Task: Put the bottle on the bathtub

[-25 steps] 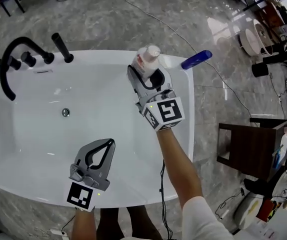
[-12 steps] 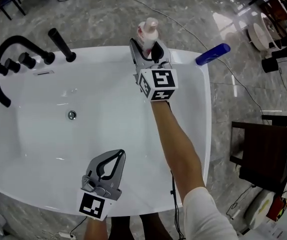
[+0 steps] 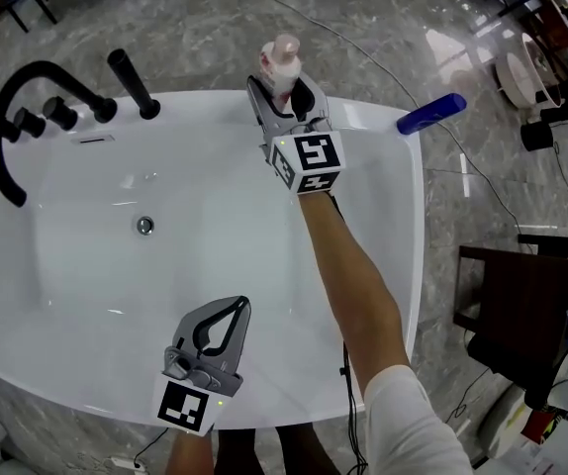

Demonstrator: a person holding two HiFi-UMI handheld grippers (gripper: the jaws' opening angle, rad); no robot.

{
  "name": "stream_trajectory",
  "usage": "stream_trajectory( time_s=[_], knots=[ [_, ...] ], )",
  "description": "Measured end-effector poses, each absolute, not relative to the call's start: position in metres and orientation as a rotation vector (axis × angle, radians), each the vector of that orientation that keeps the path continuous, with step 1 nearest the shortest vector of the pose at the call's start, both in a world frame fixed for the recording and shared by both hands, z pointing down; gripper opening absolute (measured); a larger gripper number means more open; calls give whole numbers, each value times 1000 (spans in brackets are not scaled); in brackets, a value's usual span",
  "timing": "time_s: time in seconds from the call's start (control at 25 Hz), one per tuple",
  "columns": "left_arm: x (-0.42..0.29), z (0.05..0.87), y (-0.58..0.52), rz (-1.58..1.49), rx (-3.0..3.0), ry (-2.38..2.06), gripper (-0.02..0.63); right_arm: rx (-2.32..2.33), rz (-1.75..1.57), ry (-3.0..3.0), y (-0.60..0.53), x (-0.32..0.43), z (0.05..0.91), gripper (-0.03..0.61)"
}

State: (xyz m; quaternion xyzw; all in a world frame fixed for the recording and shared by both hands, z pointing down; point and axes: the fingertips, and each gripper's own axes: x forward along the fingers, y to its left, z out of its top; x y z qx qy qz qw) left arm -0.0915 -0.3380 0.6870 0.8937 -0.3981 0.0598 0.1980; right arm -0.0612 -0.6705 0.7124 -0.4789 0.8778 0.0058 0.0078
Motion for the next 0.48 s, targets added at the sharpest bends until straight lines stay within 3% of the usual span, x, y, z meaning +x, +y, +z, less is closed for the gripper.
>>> stream_trajectory(
  time_s=[0.32,0.48],
  knots=[
    [-92,675,-384,148,2590,-1157,2,-1490,-38,2723,-651,-43,711,265],
    [-85,669,-395,129,2614,-1151,0,-1524,-165,2715,-573,-8,727,278]
  ],
)
